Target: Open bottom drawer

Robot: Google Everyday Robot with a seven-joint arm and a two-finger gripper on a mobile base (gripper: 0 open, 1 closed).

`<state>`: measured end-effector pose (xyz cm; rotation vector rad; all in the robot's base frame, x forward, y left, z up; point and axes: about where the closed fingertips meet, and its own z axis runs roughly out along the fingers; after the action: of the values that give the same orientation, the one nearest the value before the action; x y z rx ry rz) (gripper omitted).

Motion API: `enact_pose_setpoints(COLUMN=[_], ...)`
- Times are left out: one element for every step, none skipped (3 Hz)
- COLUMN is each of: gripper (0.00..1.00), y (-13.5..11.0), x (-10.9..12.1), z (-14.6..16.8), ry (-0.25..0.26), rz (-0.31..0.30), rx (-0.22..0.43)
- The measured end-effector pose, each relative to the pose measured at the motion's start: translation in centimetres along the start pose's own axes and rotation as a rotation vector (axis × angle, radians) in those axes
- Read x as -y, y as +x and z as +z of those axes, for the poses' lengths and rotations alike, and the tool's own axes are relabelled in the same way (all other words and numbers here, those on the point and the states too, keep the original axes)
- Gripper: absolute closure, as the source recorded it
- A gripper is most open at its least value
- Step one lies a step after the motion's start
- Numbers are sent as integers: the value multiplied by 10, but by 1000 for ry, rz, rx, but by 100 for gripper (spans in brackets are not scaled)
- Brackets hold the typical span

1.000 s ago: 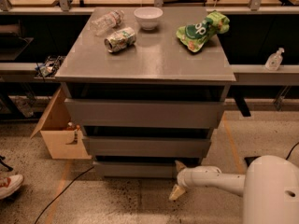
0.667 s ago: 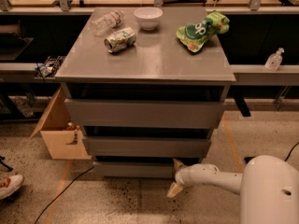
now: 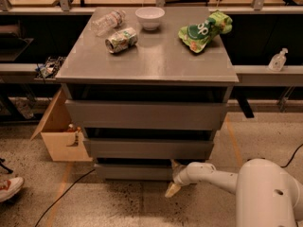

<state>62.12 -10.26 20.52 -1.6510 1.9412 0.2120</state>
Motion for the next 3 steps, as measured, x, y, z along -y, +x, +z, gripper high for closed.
enact_pose_setpoints(gripper=[0,16,39], y=[0,6,8], x=[-2,-9,-18], z=[19,37,29], ry=[-41,-93,-113], rz=[6,11,-10], rx=[-5,-16,-18])
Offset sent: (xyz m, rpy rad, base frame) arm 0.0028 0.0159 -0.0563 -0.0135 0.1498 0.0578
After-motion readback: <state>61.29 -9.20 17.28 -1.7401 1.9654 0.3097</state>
